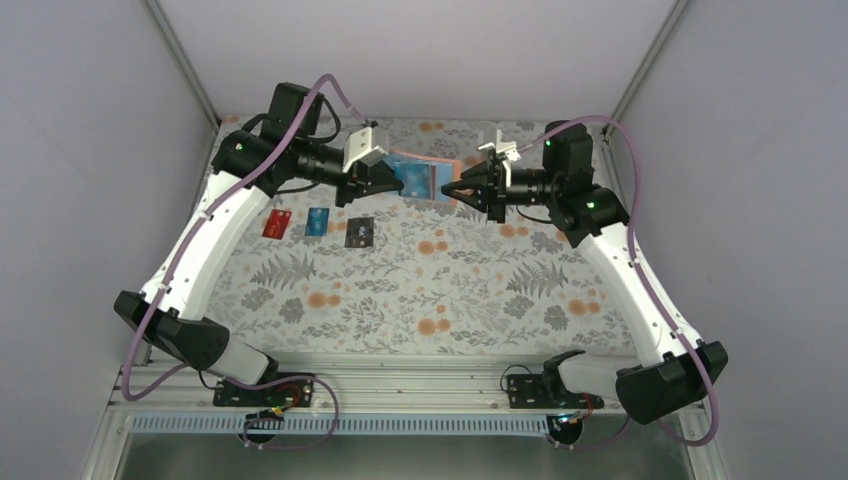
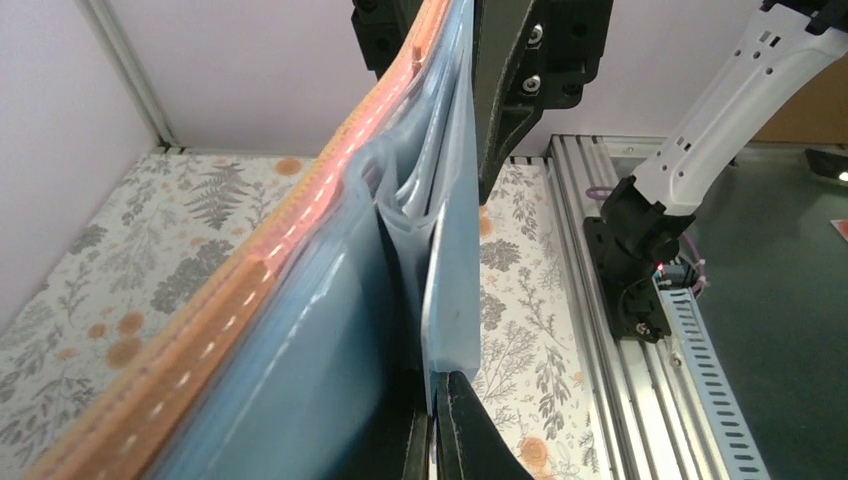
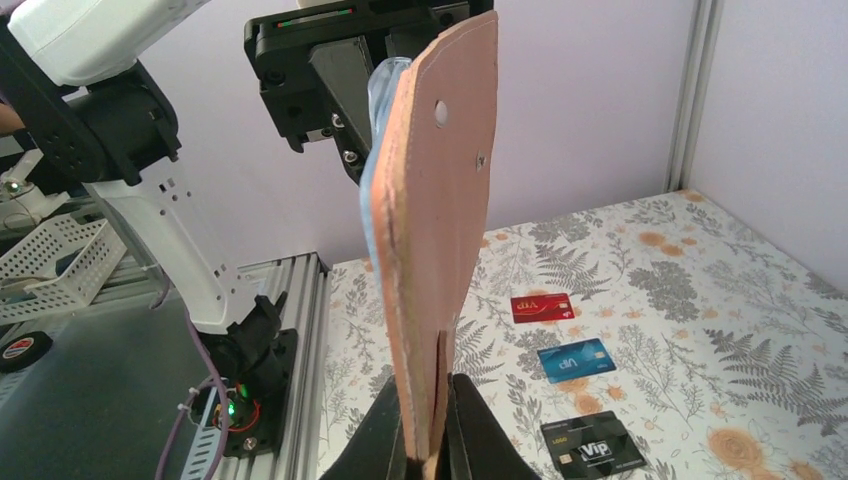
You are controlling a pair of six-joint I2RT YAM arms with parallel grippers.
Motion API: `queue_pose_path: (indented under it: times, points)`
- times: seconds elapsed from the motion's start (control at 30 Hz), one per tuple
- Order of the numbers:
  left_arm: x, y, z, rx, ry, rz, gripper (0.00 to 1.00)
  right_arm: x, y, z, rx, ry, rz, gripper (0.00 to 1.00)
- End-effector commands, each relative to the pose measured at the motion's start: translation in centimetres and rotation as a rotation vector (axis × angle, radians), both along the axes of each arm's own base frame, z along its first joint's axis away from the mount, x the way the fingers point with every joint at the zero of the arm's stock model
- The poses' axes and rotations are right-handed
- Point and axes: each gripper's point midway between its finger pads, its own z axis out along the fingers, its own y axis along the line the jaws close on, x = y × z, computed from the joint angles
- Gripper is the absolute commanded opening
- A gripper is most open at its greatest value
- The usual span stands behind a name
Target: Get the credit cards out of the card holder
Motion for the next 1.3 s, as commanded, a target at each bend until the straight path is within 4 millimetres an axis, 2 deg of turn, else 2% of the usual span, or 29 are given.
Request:
queue_pose_path:
  times: [0.0, 0.23, 0.53, 0.63, 0.7, 0.77, 0.87, 0.97, 1.03, 1.07, 1.1, 1.17, 1.27]
  points:
    - [1.1, 2.5, 0.2, 0.053, -0.067, 0.094, 0.02, -0.4, -0.8, 1.3, 0.021, -0.044, -0.029, 0.04]
    - [2.0, 4.5, 0.1, 0.079, -0.094, 0.123, 0.02, -0.8, -1.1, 1.6, 0.025, -0.057, -0.02, 0.04]
    - [1.6, 4.7, -0.1, 0.079, -0.09, 0.099, 0.03, -0.9, -1.1, 1.6, 0.029, -0.055, -0.005, 0.04]
    - [2.6, 5.7, -0.2, 0.089, -0.078, 0.158, 0.02, 0.1, -1.3, 1.2, 0.022, -0.039, -0.054, 0.04]
    - [3.8, 6.9, -1.1, 0.094, -0.038, 0.215, 0.02, 0.7, -1.4, 0.9, 0.021, -0.017, -0.071, 0.04]
    - [5.3, 8.2, -3.3, 0.126, 0.035, 0.288, 0.02, 1.2, -1.4, 0.4, 0.018, 0.007, -0.077, 0.04]
    - [7.5, 10.9, -7.7, 0.19, 0.182, 0.408, 0.02, 1.4, -1.3, 0.0, 0.016, 0.022, -0.076, 0.04]
    - [9.8, 15.2, -12.2, 0.234, 0.336, 0.531, 0.02, 1.4, -1.4, -0.2, 0.015, 0.023, -0.073, 0.04]
    - [12.2, 18.9, -15.9, 0.31, 0.424, 0.666, 0.02, 1.5, -1.4, -0.3, 0.015, 0.022, -0.072, 0.04]
    - [13.1, 20.2, -18.3, 0.351, 0.489, 0.705, 0.03, 1.6, -1.4, -0.4, 0.012, 0.026, -0.072, 0.04]
    - [13.4, 21.0, -19.6, 0.375, 0.527, 0.727, 0.02, 1.6, -1.4, -0.5, 0.011, 0.028, -0.071, 0.04]
    - [13.6, 21.2, -23.0, 0.403, 0.634, 0.697, 0.02, 1.5, -1.4, -0.7, 0.01, 0.032, -0.066, 0.04]
    - [13.2, 21.1, -26.2, 0.431, 0.741, 0.657, 0.03, 1.3, -1.4, -0.8, 0.008, 0.03, -0.058, 0.04]
